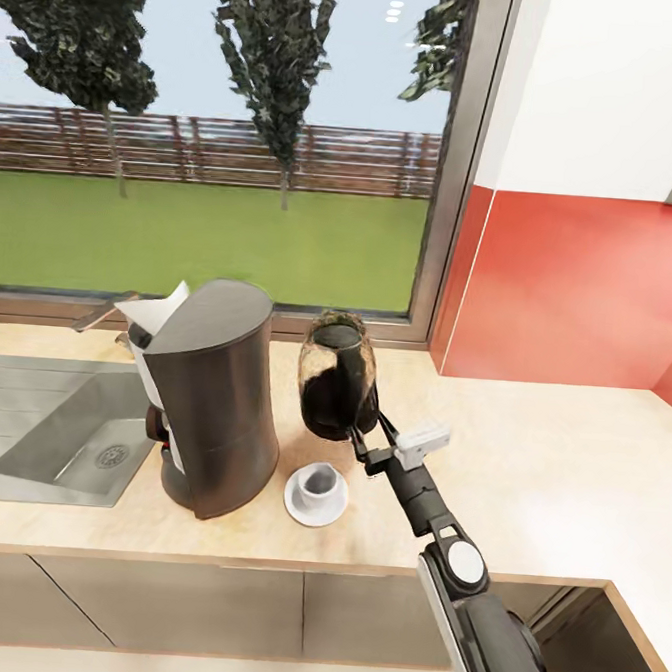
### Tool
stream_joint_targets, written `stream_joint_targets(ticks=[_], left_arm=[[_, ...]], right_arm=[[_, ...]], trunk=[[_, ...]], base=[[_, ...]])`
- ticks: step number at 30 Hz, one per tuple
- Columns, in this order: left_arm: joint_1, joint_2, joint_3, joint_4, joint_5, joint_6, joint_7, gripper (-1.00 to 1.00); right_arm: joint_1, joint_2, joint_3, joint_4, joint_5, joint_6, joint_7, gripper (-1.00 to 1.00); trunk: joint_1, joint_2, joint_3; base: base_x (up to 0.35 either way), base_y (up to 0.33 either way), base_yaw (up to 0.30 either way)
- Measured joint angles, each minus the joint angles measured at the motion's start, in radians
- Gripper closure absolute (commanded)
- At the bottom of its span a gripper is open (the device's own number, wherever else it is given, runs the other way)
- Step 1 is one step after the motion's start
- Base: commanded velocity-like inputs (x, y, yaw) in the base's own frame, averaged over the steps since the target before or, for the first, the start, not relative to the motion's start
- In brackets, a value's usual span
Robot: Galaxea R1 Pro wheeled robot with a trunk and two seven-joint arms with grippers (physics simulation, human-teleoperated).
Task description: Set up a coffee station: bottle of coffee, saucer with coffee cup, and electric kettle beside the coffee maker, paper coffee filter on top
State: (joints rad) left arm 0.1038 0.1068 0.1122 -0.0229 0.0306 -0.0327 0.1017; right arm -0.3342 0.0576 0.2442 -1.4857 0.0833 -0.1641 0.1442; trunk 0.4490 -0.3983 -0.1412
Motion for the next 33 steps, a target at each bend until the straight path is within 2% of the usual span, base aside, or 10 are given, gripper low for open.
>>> stream_joint_targets(ticks=[3, 8, 13, 18, 24, 29, 33], left_arm=[[0.001, -0.001, 0.000, 0.029, 0.000, 0.002, -0.001, -1.00], [0.001, -0.002, -0.001, 0.065, 0.000, 0.002, 0.000, -1.00], [0.002, -0.003, -0.002, 0.068, 0.000, 0.001, 0.001, -1.00], [0.007, -0.003, -0.002, 0.068, 0.000, 0.001, 0.002, -1.00], [0.007, -0.003, -0.001, 0.068, 0.000, 0.001, 0.001, -1.00], [0.007, -0.002, 0.000, 0.067, 0.000, 0.001, 0.002, -1.00], [0.007, -0.003, -0.001, 0.066, 0.000, 0.001, 0.002, -1.00]], right_arm=[[0.000, 0.001, -0.021, 0.001, -0.002, 0.000, 0.000, 1.00], [0.000, 0.004, -0.032, 0.008, 0.001, -0.002, 0.000, 1.00], [0.000, 0.005, -0.033, 0.053, 0.001, -0.012, 0.000, 1.00], [0.000, 0.009, -0.031, 0.183, 0.001, -0.084, 0.000, 1.00], [-0.001, 0.010, -0.031, 0.223, -0.001, -0.090, 0.001, 1.00], [-0.001, 0.010, -0.031, 0.248, -0.004, -0.139, 0.000, 1.00], [-0.001, 0.010, -0.031, 0.251, -0.003, -0.146, 0.001, 1.00]], trunk=[[0.000, 0.000, 0.000], [0.000, 0.000, 0.000], [0.001, 0.000, 0.000], [0.001, 0.000, 0.000], [0.001, 0.000, 0.000], [0.000, 0.000, 0.000], [0.000, 0.000, 0.000]], base=[[0.327, 0.000, 0.000], [0.281, 0.000, 0.000], [0.038, 0.000, 0.000], [0.001, 0.000, 0.000], [0.007, 0.001, 0.000], [0.174, 0.128, 0.000], [0.054, 0.021, 0.000]])
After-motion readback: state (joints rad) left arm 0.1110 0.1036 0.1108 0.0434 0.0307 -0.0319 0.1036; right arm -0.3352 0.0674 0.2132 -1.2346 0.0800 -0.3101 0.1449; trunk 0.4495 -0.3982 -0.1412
